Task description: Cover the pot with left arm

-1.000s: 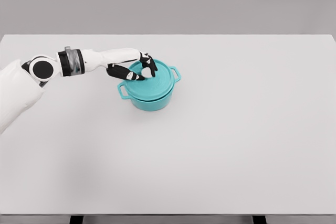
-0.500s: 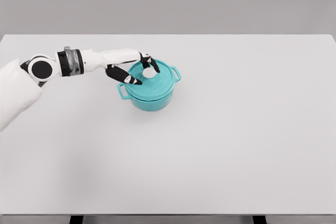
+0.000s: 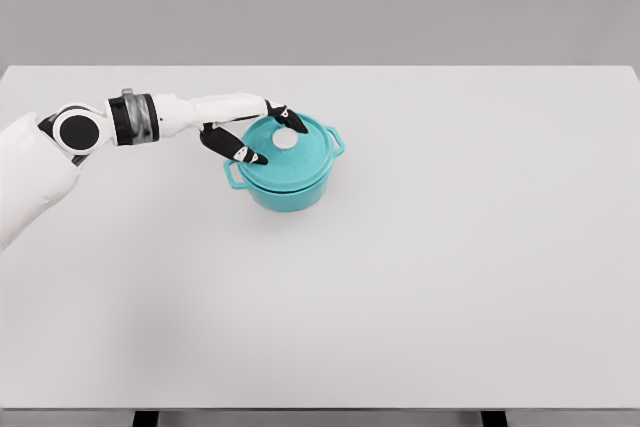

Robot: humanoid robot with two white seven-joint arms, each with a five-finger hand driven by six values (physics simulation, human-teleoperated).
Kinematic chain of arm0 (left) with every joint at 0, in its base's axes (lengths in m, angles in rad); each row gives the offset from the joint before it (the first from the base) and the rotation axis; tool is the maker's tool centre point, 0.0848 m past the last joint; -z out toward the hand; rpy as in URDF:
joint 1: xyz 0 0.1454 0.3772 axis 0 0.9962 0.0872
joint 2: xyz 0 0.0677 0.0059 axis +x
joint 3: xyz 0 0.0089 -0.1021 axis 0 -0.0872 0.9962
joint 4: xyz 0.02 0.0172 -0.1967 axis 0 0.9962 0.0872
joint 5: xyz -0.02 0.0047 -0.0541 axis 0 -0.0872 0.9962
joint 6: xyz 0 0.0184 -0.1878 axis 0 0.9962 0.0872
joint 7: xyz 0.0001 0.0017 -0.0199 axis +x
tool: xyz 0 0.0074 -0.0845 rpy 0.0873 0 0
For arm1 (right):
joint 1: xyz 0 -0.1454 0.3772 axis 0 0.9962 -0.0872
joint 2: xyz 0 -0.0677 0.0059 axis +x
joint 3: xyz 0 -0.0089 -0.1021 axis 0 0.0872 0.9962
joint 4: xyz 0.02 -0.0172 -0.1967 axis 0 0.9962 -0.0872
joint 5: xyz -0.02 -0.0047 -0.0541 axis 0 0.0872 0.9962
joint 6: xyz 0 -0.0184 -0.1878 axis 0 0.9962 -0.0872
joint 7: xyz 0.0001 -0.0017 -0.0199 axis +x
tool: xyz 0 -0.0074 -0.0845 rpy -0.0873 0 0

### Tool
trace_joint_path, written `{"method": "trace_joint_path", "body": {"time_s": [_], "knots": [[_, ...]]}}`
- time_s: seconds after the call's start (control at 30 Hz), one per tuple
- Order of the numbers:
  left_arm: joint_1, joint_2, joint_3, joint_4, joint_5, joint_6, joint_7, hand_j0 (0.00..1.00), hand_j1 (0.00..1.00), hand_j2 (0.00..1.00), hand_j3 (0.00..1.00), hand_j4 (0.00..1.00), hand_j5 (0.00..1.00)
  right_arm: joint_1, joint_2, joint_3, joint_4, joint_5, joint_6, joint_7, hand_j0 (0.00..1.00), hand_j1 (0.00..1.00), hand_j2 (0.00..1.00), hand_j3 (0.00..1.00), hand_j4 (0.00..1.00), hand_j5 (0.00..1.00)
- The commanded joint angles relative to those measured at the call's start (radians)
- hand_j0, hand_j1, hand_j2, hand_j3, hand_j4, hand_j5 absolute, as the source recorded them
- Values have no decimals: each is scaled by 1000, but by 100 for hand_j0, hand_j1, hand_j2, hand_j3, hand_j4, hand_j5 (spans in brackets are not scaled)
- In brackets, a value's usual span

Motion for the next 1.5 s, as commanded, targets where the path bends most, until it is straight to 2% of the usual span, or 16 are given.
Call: {"method": "trace_joint_path", "body": {"time_s": [0.0,0.37,0.9,1.47], "knots": [[0,1,1,-4,9,1,-1,84,84,84,84,84,84,0,0,0,0,1,0,0,100,100,100,100,100,100],[-2,4,3,-4,9,2,1,98,98,98,98,98,98,0,0,0,0,1,0,0,100,100,100,100,100,100],[-5,3,13,-6,17,1,-2,99,99,99,99,99,99,0,0,0,0,1,0,0,100,100,100,100,100,100],[-46,12,9,-10,95,-6,-46,100,100,100,100,100,100,0,0,0,0,1,0,0,100,100,100,100,100,100]]}}
